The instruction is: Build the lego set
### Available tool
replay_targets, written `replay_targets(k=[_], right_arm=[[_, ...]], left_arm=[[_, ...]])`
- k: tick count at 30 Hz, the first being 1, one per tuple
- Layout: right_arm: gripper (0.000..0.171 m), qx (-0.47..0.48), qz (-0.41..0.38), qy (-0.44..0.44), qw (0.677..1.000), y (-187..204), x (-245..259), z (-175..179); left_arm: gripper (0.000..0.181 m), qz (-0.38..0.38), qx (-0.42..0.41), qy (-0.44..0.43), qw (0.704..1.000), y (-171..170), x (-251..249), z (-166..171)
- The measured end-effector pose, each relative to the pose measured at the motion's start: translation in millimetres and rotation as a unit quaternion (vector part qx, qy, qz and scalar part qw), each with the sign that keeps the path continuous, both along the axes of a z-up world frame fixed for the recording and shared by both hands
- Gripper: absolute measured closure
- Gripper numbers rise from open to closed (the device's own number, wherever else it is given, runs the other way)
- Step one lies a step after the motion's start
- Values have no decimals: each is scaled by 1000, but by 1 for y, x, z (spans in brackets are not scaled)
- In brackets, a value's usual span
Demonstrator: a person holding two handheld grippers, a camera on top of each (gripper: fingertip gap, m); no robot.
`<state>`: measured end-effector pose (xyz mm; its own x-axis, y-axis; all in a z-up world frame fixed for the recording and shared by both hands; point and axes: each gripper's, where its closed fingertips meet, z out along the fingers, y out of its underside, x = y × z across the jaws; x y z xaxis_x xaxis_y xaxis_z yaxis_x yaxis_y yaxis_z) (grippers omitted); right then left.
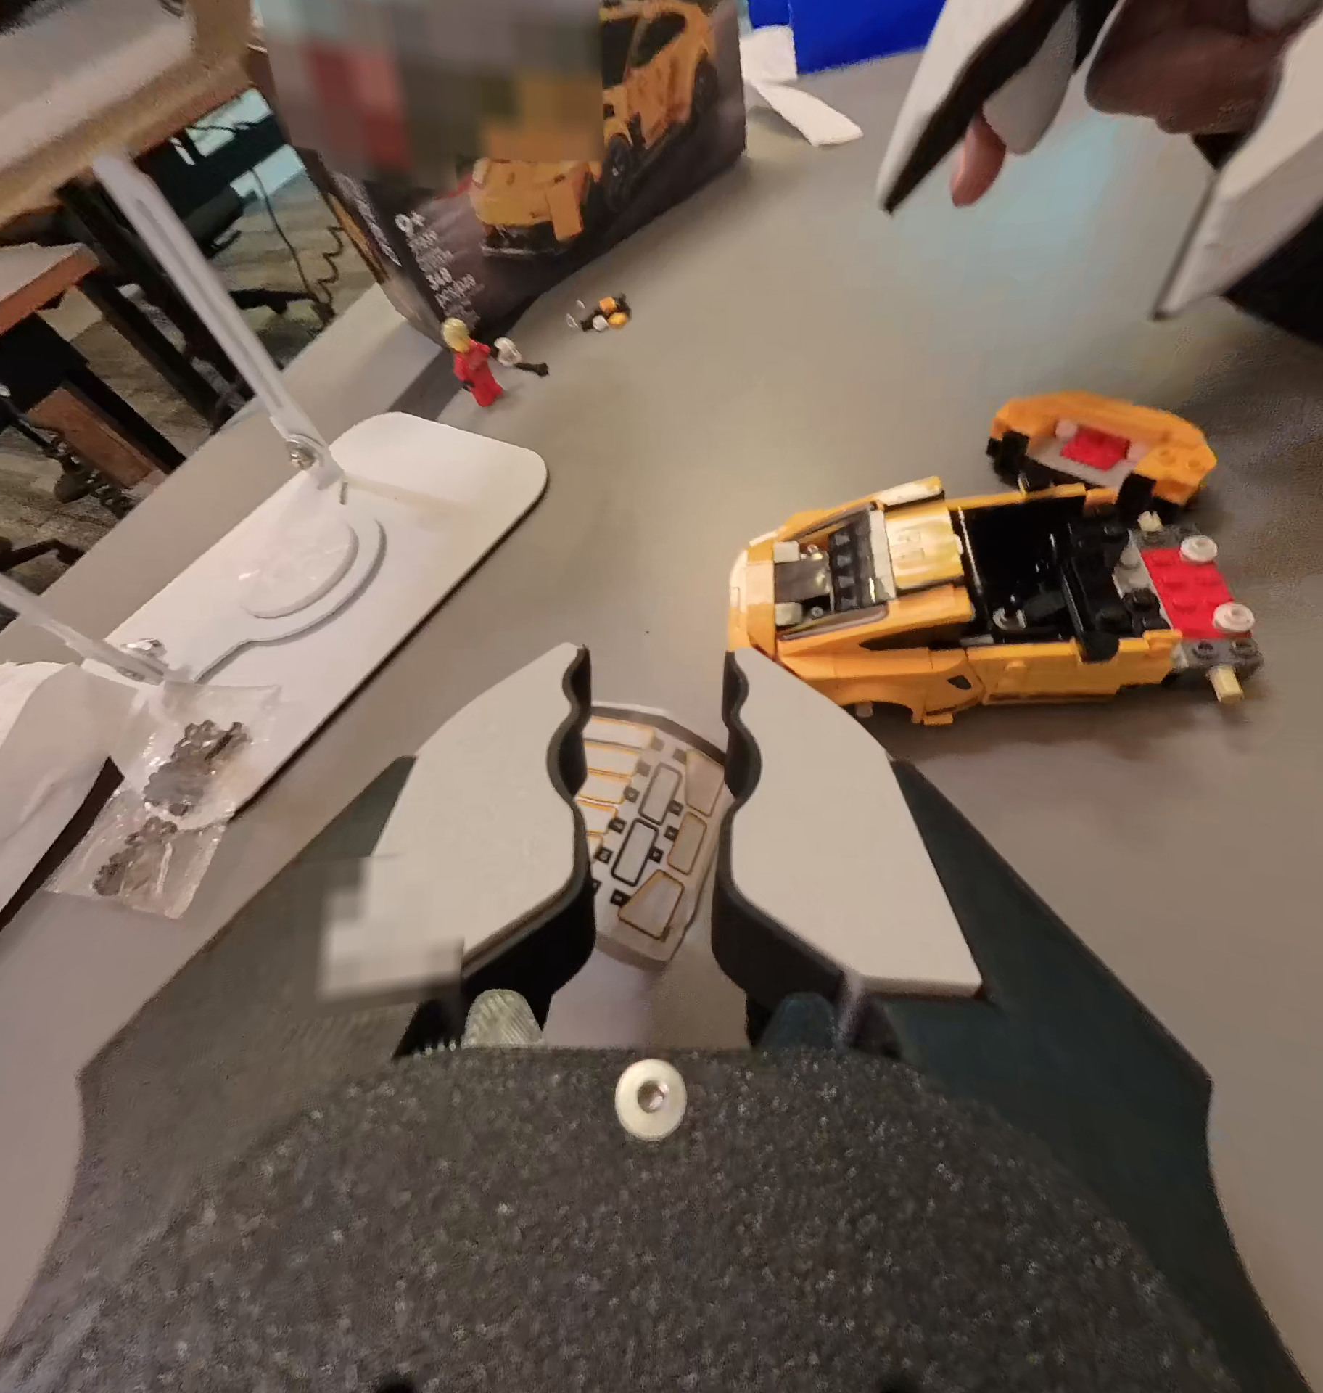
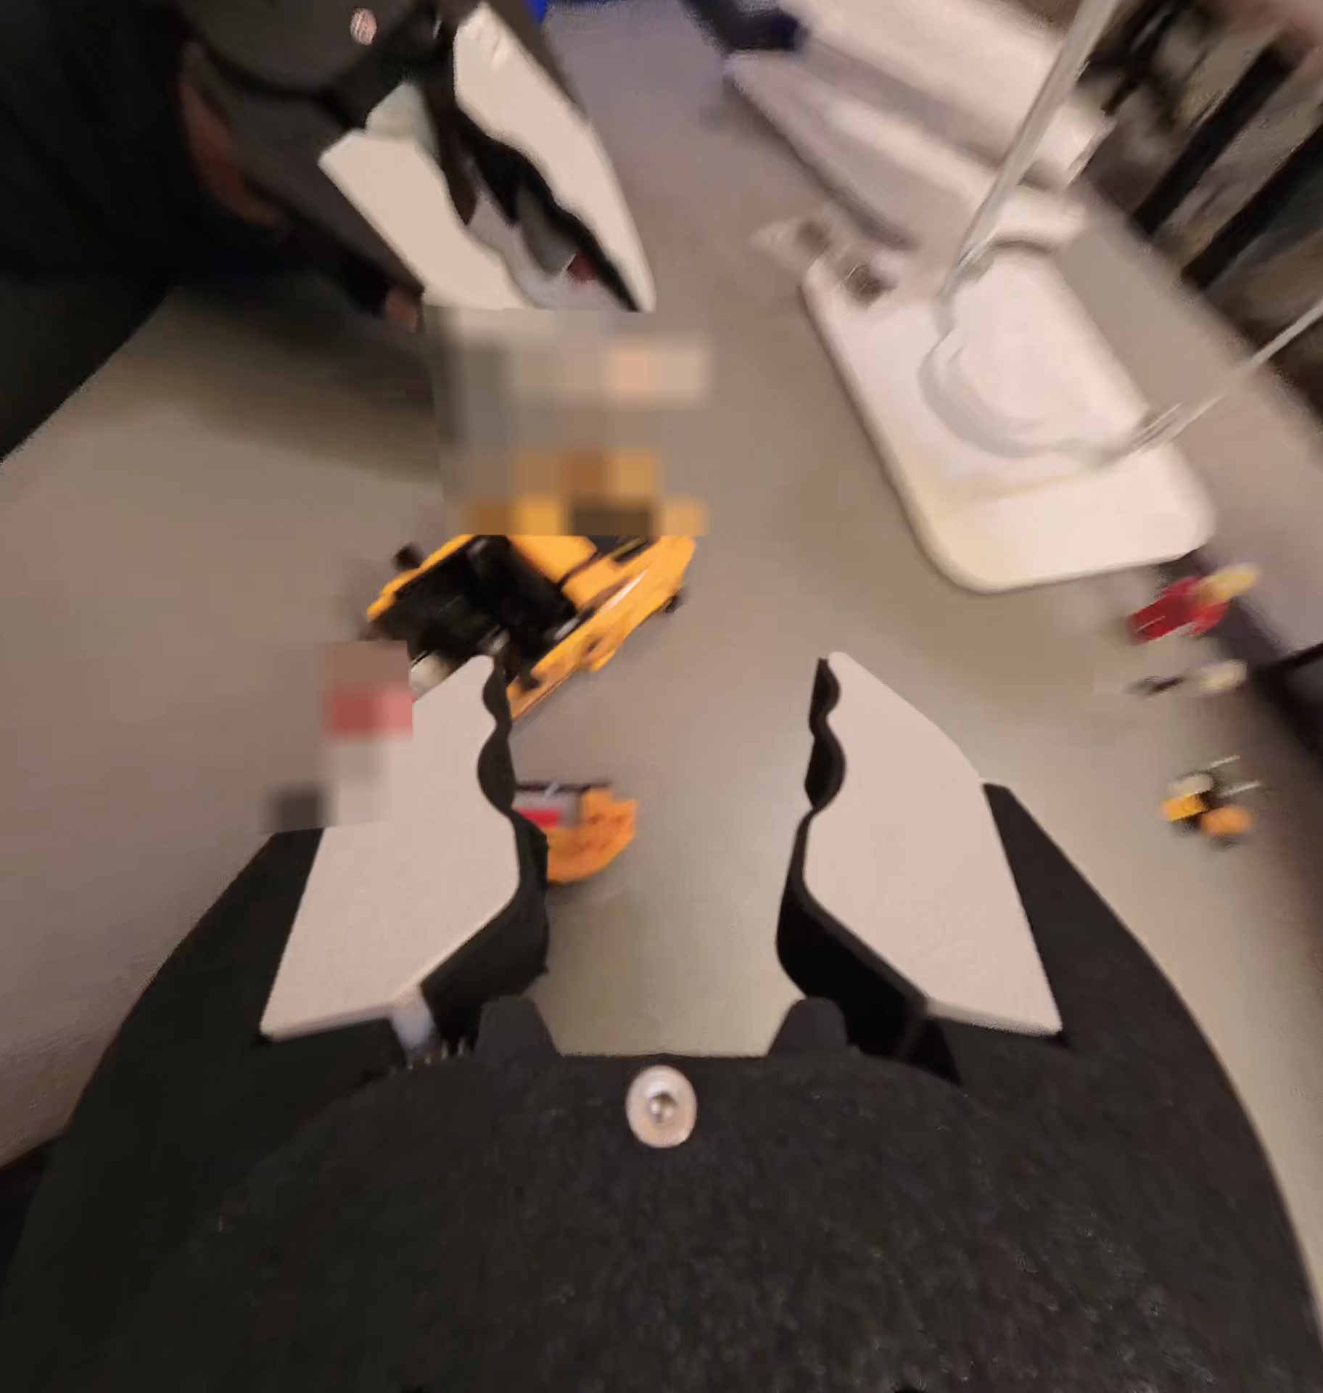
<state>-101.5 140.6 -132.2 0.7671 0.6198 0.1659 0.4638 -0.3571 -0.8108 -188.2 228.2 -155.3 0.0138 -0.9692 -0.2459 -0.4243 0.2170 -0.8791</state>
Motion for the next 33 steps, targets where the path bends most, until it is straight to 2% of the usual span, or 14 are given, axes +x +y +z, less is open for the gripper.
replay_targets(k=[4,9,11,14,17,22,26,28,31,33], right_arm=[[115,152,0,-143,978,65,-11,67],[124,242,12,-201,949,169,-50,124],[125,246,15,-244,938,206,-53,130],[125,215,34,-285,934,242,-45,119],[138,213,38,-320,922,255,-26,120],[140,214,-7,-298,930,247,-5,132],[144,206,-59,-245,945,234,21,128],[145,208,-93,-232,946,234,38,126],[146,203,-128,-198,950,236,56,123],[146,198,-136,-170,956,239,62,121]], left_arm=[[153,29,-24,-39,999,11,-5,14],[157,50,-17,-63,997,21,-11,23],[157,55,-11,-61,997,24,-14,22],[158,61,-12,-66,996,28,-17,23],[159,65,-18,-72,995,30,-18,24],[160,102,11,-82,991,45,-21,34],[164,161,76,-100,979,83,-15,89],[167,166,89,-98,977,101,0,123],[161,163,64,-54,983,130,36,146],[161,166,81,-5,983,148,58,146]])
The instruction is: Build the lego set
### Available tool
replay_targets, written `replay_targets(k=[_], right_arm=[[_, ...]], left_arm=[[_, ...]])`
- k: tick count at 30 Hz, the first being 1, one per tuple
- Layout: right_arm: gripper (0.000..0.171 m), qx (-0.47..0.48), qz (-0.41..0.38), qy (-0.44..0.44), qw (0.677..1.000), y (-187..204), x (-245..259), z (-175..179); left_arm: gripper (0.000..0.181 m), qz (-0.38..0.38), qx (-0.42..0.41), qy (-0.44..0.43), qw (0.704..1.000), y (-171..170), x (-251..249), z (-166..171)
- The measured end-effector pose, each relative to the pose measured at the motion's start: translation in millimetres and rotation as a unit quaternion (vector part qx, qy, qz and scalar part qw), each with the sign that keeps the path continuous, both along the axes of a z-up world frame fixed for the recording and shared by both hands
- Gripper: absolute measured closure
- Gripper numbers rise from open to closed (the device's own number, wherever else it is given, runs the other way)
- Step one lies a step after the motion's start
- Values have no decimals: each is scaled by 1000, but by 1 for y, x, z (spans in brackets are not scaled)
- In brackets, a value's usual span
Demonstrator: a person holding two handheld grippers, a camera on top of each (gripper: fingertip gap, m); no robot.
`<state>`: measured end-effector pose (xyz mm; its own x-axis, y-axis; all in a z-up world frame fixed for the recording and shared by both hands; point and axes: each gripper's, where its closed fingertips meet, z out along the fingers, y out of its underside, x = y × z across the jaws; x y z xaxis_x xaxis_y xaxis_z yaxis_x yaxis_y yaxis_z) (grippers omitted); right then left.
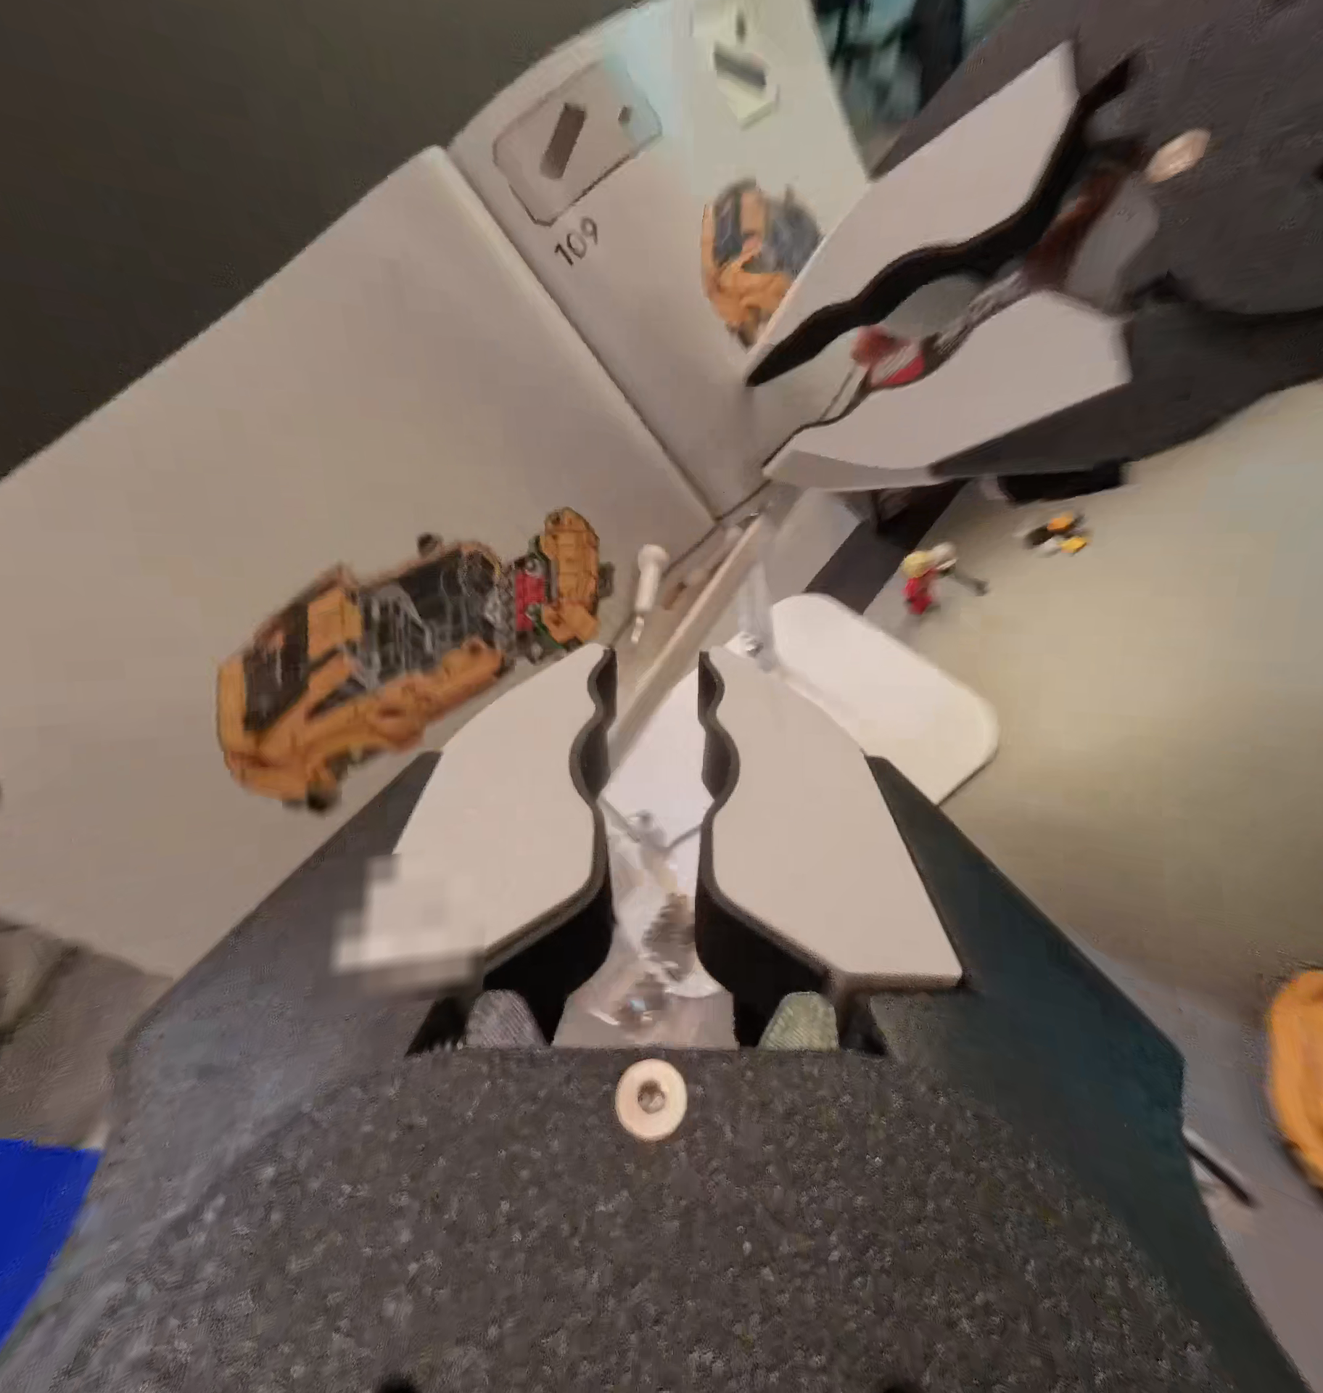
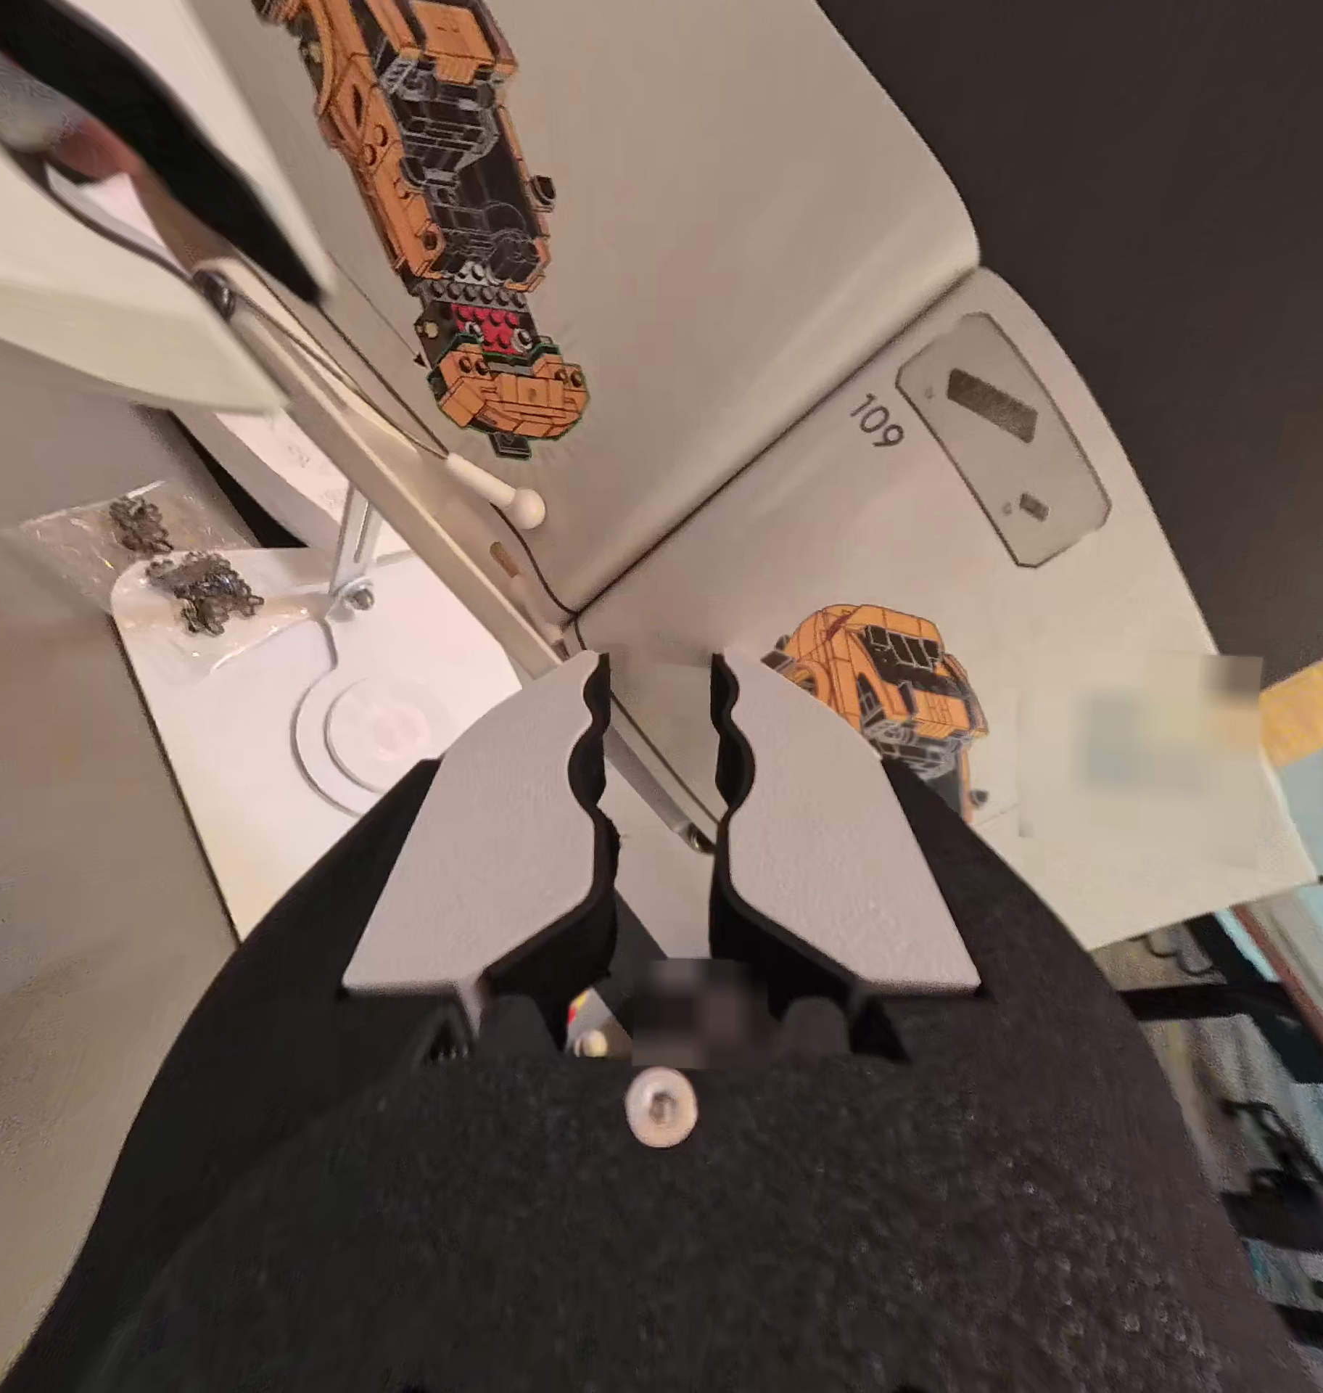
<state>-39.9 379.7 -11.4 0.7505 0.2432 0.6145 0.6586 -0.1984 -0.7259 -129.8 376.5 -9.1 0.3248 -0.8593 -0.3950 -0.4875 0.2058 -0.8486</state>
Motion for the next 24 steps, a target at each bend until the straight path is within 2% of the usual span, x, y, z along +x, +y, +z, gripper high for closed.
replay_targets(k=[4,7,10,13,16,18,20,22,23,24], right_arm=[[146,10,-3,7,1000,4,2,0],[146,17,-7,-2,1000,6,3,0],[150,21,-12,9,1000,8,5,0],[152,25,-21,11,999,10,8,0],[152,25,-22,17,999,10,8,0],[151,27,-23,18,999,11,8,0],[151,29,-25,19,999,12,7,0],[151,32,-24,24,999,11,4,2],[150,38,-21,23,999,10,1,4],[150,43,-17,15,999,9,-2,5]], left_arm=[[161,21,47,135,989,30,19,-21],[178,6,44,162,986,32,25,-25],[180,1,66,184,981,31,22,-24],[180,28,57,88,994,36,13,-1],[178,69,-30,-107,991,44,-25,25],[176,107,-110,-234,960,54,-61,20],[174,130,-223,-328,909,63,-86,-9],[171,120,-330,-381,855,61,-92,-32],[163,119,-352,-393,841,60,-95,-36],[159,129,-351,-393,840,61,-101,-39]])
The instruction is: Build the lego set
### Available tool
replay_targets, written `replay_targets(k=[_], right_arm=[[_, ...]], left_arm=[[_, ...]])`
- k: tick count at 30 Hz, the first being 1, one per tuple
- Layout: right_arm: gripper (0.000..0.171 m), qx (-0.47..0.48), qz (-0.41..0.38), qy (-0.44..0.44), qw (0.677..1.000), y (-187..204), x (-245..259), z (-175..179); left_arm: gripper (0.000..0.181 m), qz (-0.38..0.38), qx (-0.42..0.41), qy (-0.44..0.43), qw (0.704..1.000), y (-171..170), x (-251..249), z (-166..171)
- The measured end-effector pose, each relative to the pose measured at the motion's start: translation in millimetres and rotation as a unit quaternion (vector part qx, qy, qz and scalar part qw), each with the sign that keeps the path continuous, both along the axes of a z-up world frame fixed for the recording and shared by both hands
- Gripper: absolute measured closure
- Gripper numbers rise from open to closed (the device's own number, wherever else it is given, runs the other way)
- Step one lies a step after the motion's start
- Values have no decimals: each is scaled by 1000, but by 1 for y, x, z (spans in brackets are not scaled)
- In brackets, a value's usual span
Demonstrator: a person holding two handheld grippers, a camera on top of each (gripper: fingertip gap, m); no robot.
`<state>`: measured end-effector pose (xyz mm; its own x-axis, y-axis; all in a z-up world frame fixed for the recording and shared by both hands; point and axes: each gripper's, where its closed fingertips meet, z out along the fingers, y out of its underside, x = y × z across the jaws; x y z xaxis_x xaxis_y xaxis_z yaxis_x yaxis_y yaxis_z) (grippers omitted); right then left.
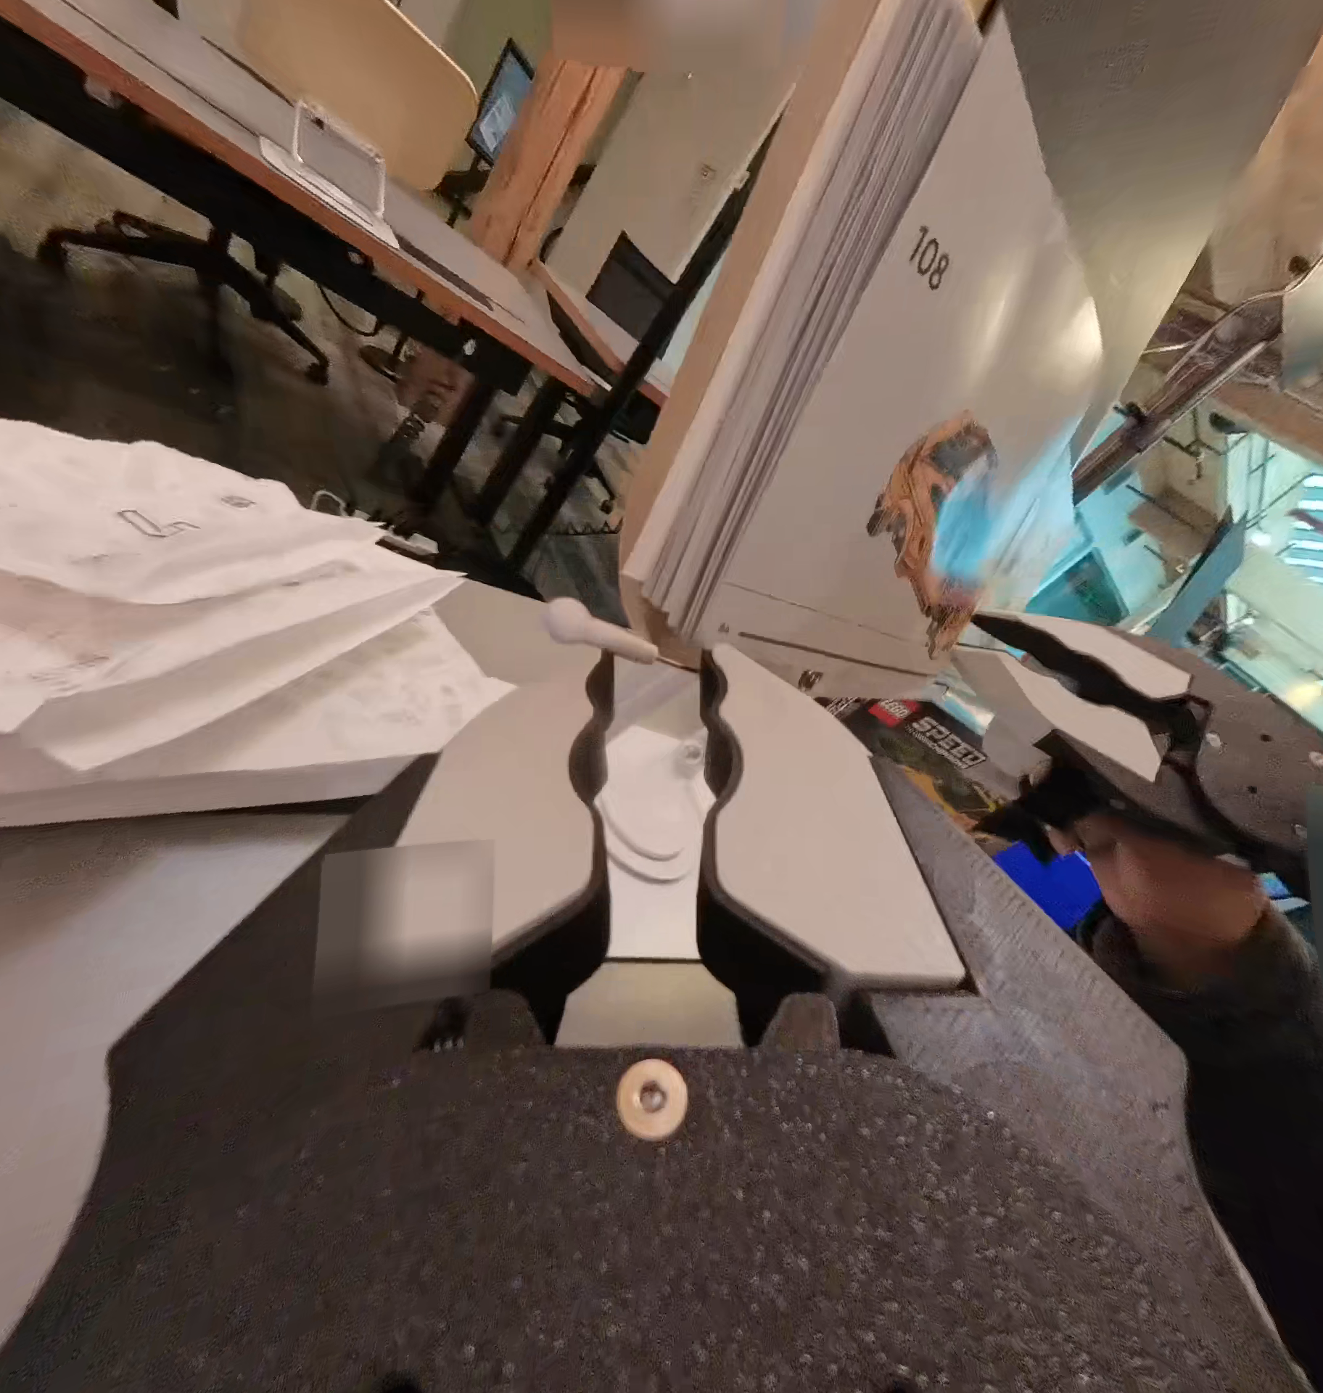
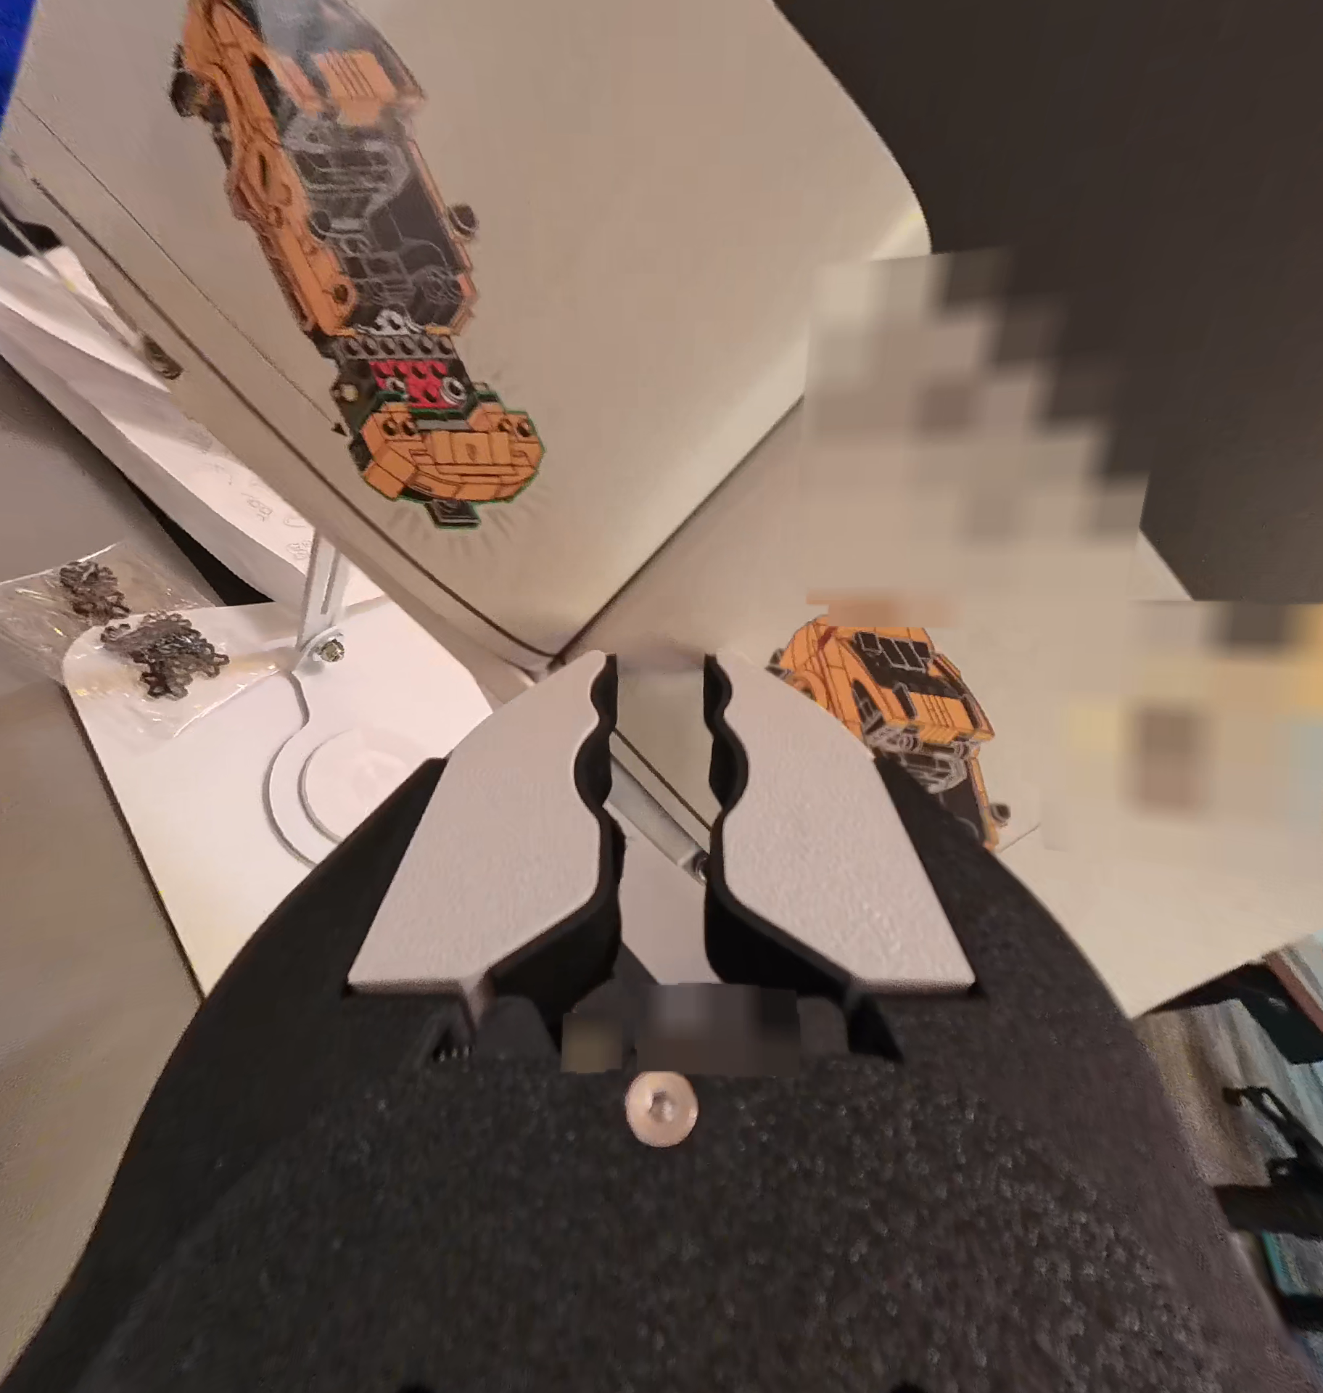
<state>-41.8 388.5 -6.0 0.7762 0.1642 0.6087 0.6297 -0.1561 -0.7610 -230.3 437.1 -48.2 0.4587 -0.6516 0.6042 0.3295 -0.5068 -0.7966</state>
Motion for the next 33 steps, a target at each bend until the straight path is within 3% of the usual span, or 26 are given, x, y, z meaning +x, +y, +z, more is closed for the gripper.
replay_targets(k=[2,5,8,14,23,29,33], right_arm=[[147,0,14,-18,1000,-2,-8,0],[143,5,42,-39,998,-4,-23,-1],[140,24,68,-76,995,-6,-39,-1],[133,52,82,-205,974,-6,-66,-4],[131,51,98,-367,924,17,-101,-6],[143,46,107,-350,929,15,-103,-7],[150,57,119,-292,947,4,-104,-4]], left_arm=[[169,27,16,3,1000,-1,-16,5],[166,69,65,6,995,-6,-38,31],[165,37,128,68,989,-24,-26,48],[159,17,156,139,978,-23,-8,39],[157,13,141,121,983,-16,-13,27],[157,11,138,104,985,-13,-22,24],[157,-3,145,105,984,-18,-19,21]])
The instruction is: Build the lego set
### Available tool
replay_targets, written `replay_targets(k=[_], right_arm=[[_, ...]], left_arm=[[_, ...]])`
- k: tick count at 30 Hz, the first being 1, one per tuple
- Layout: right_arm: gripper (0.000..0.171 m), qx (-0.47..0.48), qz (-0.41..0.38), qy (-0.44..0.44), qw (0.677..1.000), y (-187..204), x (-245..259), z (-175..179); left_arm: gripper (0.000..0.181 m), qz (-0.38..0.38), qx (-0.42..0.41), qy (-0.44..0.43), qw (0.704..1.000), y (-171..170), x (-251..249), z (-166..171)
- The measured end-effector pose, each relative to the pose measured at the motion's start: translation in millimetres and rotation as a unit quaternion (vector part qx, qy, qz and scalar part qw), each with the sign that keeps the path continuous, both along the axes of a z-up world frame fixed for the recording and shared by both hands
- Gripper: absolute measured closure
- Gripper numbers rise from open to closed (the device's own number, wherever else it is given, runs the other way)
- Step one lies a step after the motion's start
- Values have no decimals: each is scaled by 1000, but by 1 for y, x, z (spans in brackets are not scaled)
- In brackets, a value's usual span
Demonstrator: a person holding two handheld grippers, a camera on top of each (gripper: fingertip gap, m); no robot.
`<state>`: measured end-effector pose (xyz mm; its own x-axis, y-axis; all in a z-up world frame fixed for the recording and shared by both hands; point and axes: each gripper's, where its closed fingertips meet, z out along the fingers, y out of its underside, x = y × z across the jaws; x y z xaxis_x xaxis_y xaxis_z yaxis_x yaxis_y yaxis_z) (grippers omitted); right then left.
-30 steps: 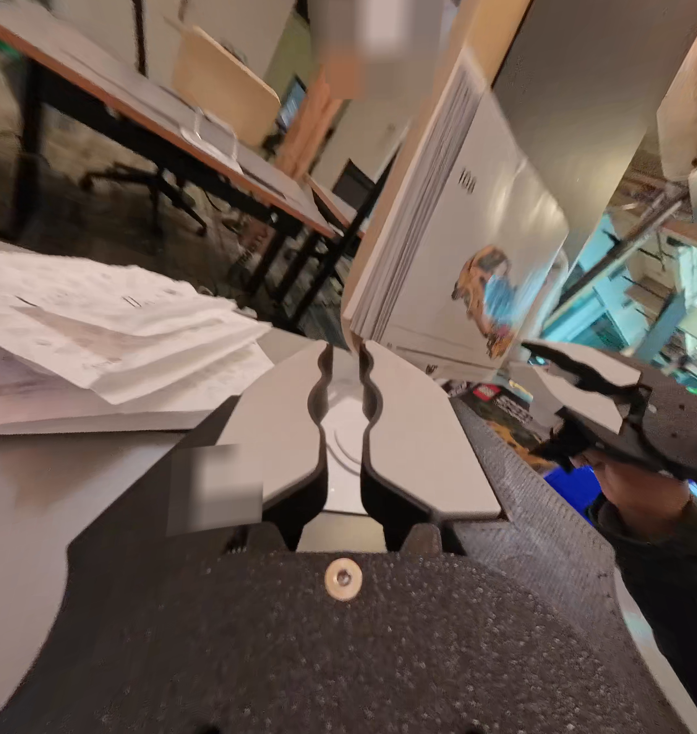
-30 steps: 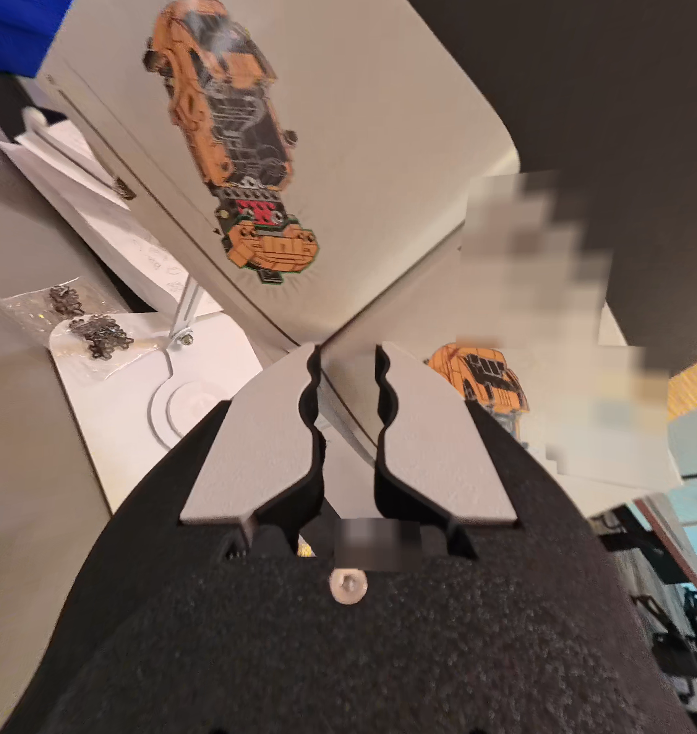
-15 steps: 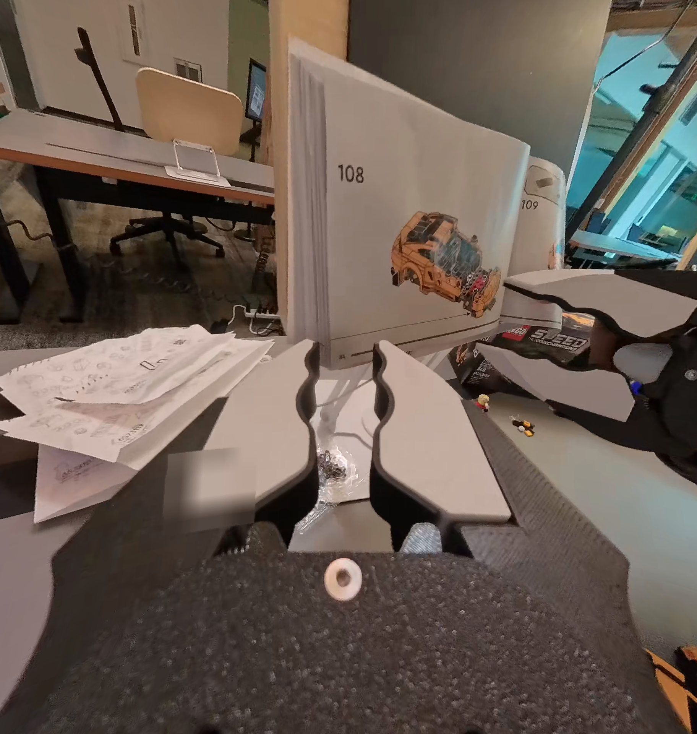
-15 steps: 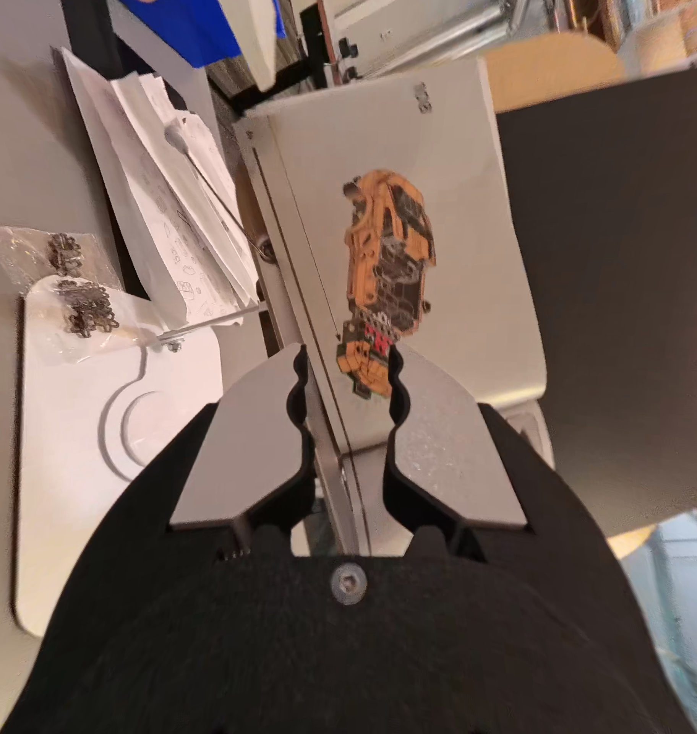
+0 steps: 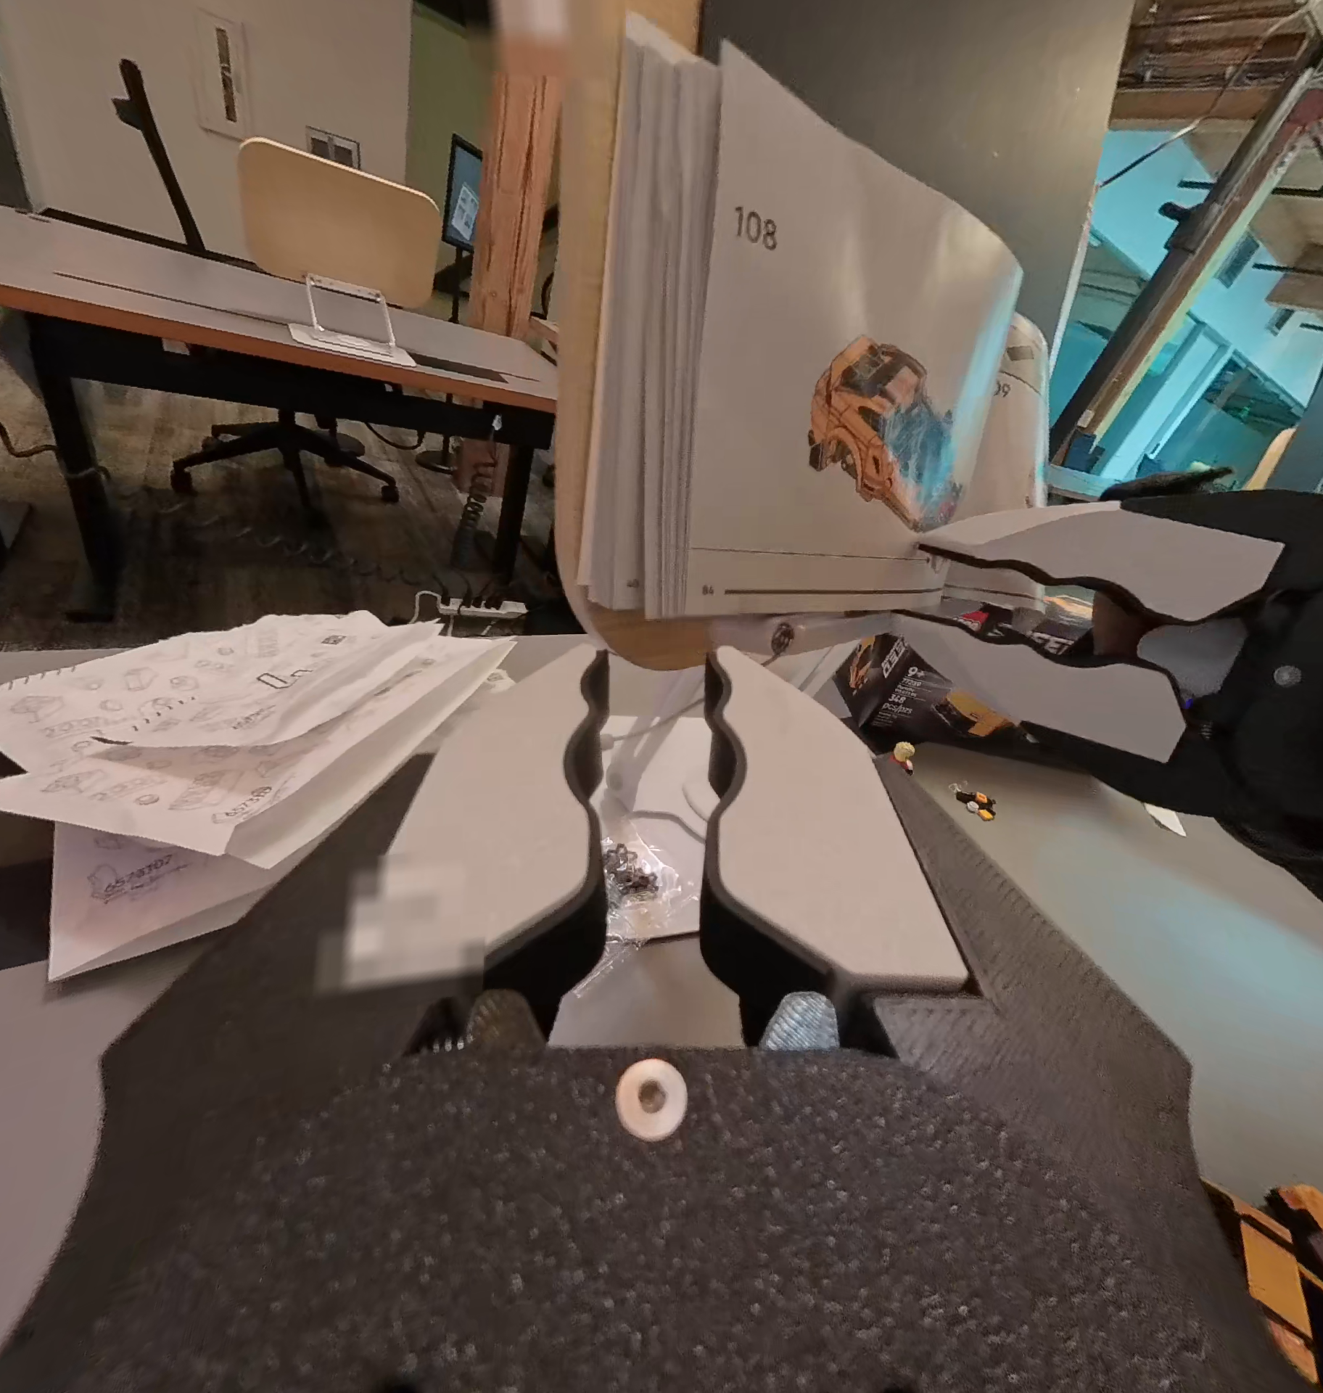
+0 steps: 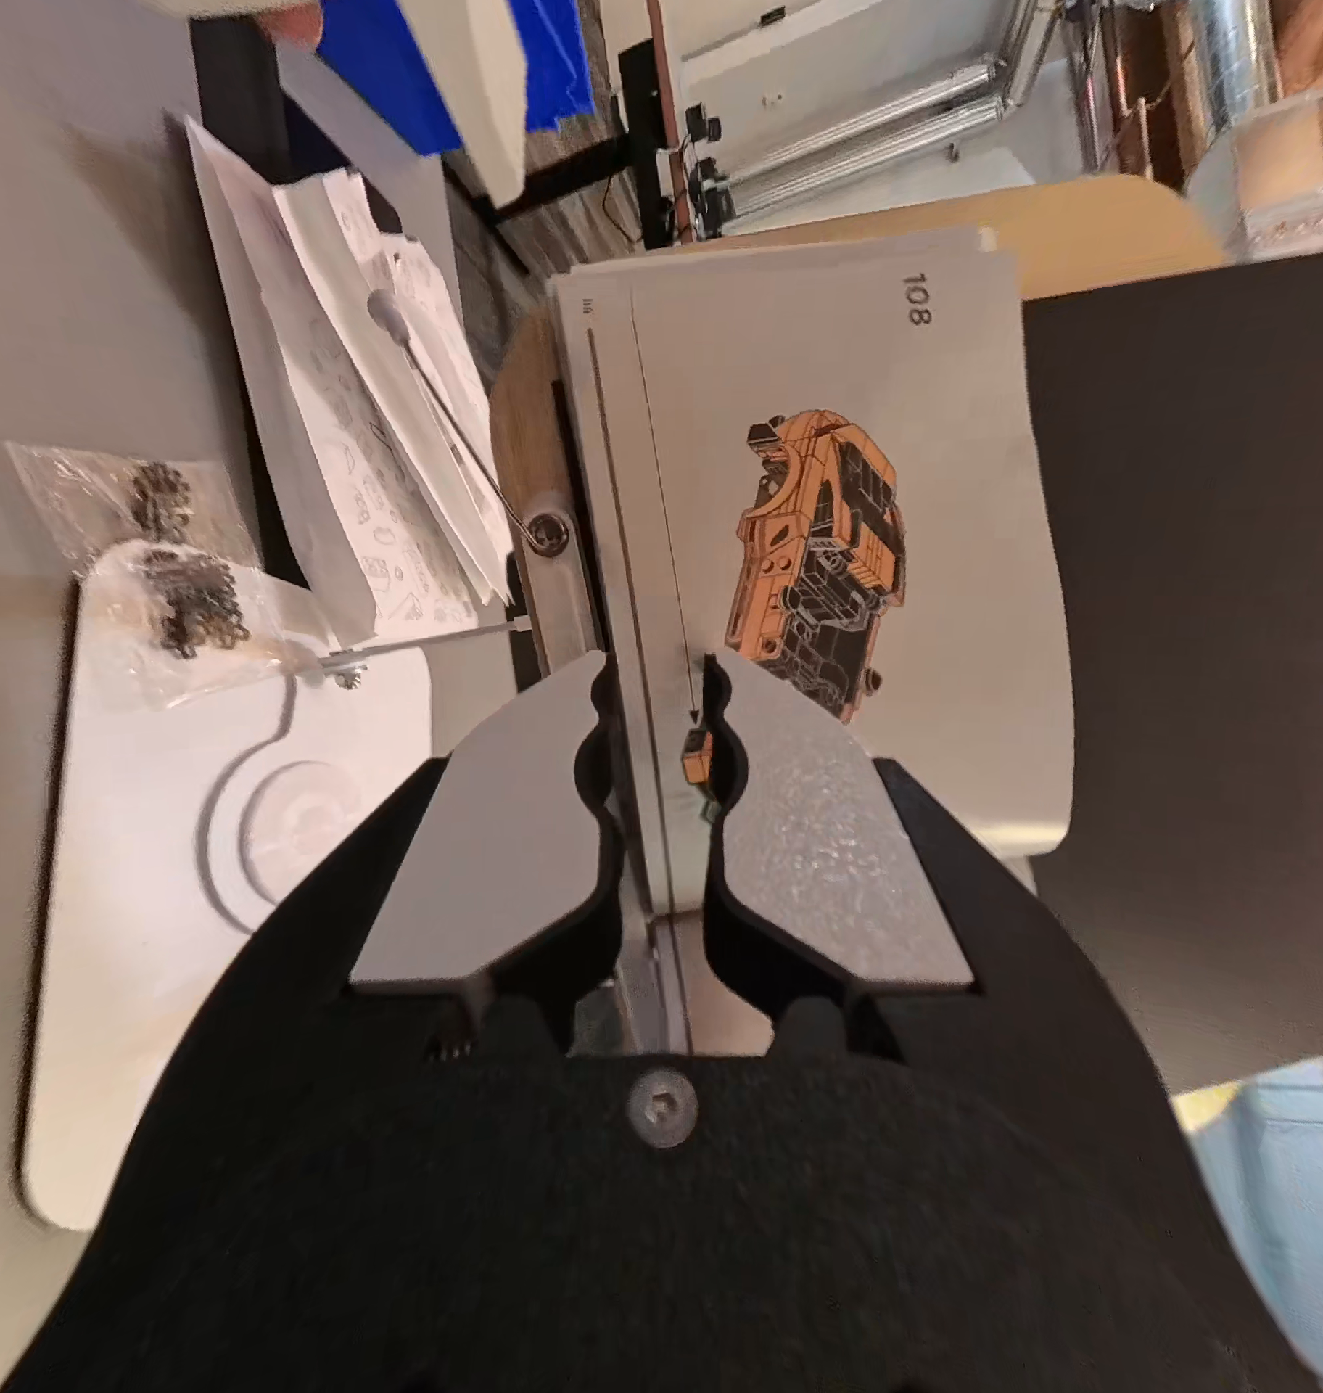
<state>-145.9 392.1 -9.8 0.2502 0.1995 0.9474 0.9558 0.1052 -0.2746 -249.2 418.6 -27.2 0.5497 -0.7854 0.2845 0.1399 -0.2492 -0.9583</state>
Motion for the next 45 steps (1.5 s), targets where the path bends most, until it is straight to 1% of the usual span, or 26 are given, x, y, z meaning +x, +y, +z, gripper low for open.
replay_targets(k=[7,12,15,17,19,23,24,25,29,30,32,33,36,38,39,41,45], right_arm=[[158,-57,39,132,989,-11,2,-6],[162,-106,70,202,971,-14,3,-9],[167,-141,80,247,955,-13,2,-13],[171,-165,92,294,937,-13,0,-12],[171,-187,90,345,915,-10,0,-11],[171,-267,114,454,842,-13,-7,-11],[171,-270,118,470,832,-14,-7,-9],[171,-261,110,474,834,-13,-2,-8],[171,-157,48,412,896,-9,23,3],[167,-133,38,390,910,-10,25,9],[150,-90,2,350,932,-10,27,20],[139,-74,-15,333,940,-8,26,26],[122,-22,-80,288,954,5,29,39],[104,-15,-138,253,958,20,38,34],[103,-14,-157,243,957,26,43,32],[105,-12,-164,238,957,31,48,31],[117,18,-176,229,957,28,64,40]], left_arm=[[158,-46,24,10,999,-19,17,6],[154,-55,26,18,998,-21,22,4],[150,-78,20,11,997,-26,28,5],[150,-91,31,14,995,-31,33,8],[150,-91,47,27,994,-32,35,10],[151,-89,49,28,994,-31,36,12],[151,-90,44,26,995,-31,36,11],[150,-90,37,24,995,-29,35,10],[149,-81,32,24,996,-23,34,9],[148,-80,37,23,996,-22,35,11],[146,-80,52,25,995,-21,41,15],[146,-81,59,33,994,-21,46,16],[143,-99,63,58,991,-23,65,12],[142,-121,64,62,989,-30,76,9],[142,-128,64,67,987,-33,80,7],[143,-124,76,77,986,-35,78,6],[144,-105,79,69,989,-29,64,10]])
